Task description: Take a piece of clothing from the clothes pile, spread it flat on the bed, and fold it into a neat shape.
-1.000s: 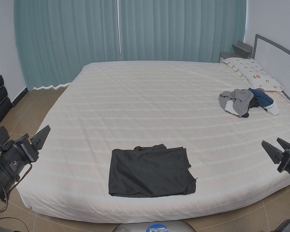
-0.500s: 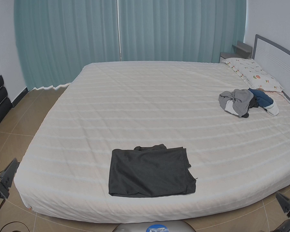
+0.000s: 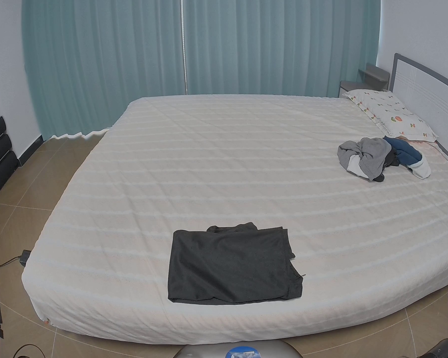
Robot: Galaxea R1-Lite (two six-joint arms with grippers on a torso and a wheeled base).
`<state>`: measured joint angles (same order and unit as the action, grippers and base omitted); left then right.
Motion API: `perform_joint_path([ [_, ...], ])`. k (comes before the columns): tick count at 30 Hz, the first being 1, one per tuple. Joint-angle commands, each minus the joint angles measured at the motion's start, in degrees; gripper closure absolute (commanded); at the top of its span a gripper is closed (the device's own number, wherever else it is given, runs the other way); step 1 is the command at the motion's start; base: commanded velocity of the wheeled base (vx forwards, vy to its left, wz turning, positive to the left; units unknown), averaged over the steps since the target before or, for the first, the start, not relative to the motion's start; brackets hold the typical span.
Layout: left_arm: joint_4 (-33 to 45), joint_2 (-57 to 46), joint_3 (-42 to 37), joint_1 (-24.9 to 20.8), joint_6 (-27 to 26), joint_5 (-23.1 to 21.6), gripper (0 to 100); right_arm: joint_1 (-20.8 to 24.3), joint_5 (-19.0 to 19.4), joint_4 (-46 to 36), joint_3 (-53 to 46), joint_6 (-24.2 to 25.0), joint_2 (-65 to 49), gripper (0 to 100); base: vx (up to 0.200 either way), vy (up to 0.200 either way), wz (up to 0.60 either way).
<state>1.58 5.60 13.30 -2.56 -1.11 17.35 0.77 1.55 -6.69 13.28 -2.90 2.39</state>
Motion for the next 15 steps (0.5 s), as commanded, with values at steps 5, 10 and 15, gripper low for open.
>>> perform_joint_path([
  [5, -4.57, -5.33, -10.66, 2.91, -1.53, -6.01, 0, -0.59, -0.93, 15.48, -13.28, -2.20, -2.39, 0, 0.000, 0.000, 0.00],
  [10, -8.62, -5.33, -13.30, 2.91, -1.00, -9.70, 0, -0.59, -2.25, 13.64, -13.28, -2.02, -2.39, 0, 0.000, 0.000, 0.00],
  [15, -5.98, -5.33, -13.30, 2.91, -1.00, -14.53, 0, -0.59, -2.16, 11.18, -13.28, -1.32, -2.39, 0, 0.000, 0.000, 0.00],
])
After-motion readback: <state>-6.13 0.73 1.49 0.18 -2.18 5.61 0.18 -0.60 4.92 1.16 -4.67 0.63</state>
